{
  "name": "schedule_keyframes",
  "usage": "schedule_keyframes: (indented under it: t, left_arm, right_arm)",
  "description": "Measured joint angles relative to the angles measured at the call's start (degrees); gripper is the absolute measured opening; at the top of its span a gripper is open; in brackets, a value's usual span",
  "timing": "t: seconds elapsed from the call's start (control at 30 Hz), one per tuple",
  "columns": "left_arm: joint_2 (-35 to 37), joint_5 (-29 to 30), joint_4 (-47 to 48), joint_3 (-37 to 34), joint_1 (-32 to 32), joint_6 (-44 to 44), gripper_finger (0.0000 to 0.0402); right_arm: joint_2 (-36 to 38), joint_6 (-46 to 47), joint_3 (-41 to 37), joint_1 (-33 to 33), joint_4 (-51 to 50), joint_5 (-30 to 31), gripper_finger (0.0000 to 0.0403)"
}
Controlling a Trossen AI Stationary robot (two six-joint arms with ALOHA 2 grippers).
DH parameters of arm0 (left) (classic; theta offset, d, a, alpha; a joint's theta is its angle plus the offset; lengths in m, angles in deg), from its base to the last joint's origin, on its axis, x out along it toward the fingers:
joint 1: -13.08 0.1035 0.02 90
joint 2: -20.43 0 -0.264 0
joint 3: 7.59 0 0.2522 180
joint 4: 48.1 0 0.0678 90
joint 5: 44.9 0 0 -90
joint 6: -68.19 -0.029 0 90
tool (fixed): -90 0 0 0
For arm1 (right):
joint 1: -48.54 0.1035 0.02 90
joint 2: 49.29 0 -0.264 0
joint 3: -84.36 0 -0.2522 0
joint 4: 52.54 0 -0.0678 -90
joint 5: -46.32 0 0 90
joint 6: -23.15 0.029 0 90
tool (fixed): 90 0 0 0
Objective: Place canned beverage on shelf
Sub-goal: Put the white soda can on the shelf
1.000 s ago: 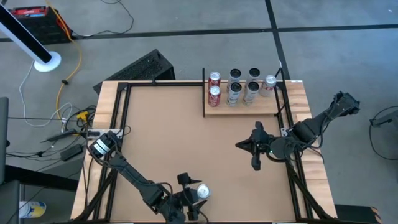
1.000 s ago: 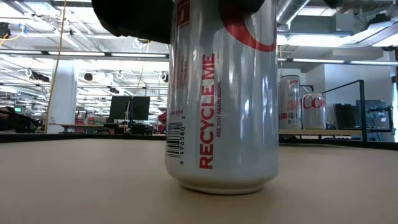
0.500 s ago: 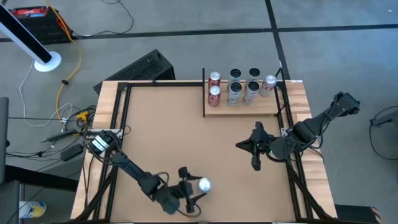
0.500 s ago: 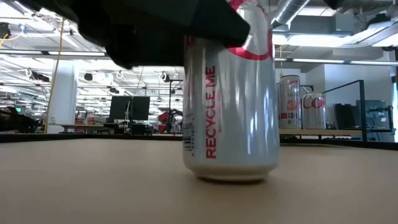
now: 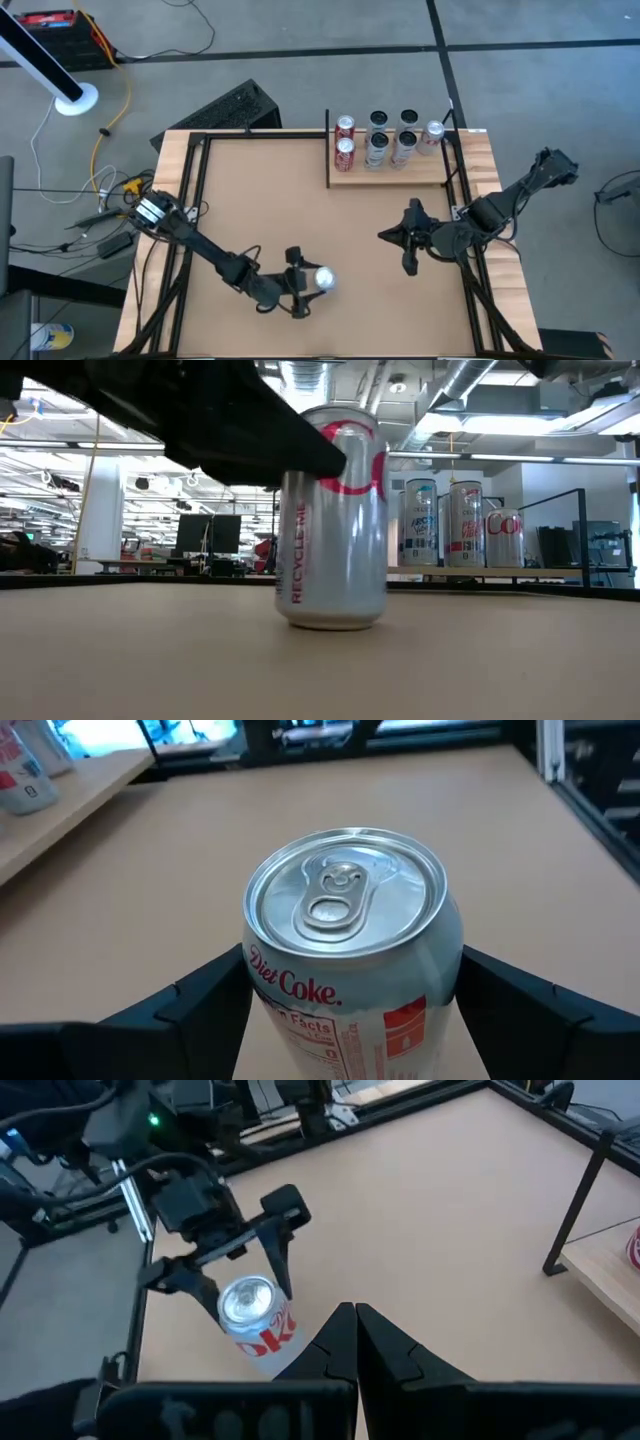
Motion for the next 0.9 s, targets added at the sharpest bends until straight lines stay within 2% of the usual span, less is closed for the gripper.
schedule_keyframes:
  t: [0.13, 0.37, 0.63, 0.9]
  left_arm:
    - [1.94, -3.9, 2.57, -0.07, 4.19, -1.14, 0.0295]
    - [1.94, -12.4, 1.46, -0.07, 11.94, -5.23, 0.0296]
    - [1.9, -18.43, -0.01, -0.07, 19.14, -10.62, 0.0296]
    - [1.9, -31.26, -0.65, -0.04, 26.28, -11.56, 0.0296]
  right_arm:
    - [-1.13, 0.05, -0.05, 0.0, -0.08, -0.03, 0.0022]
    - [-3.71, 0.47, 0.06, 1.37, 1.48, 0.29, 0.0022]
    - [-7.23, 0.92, 0.04, 1.54, 2.97, 0.2, 0.0024]
    - [-9.29, 0.16, 0.03, 0.94, 4.52, 0.15, 0.0024]
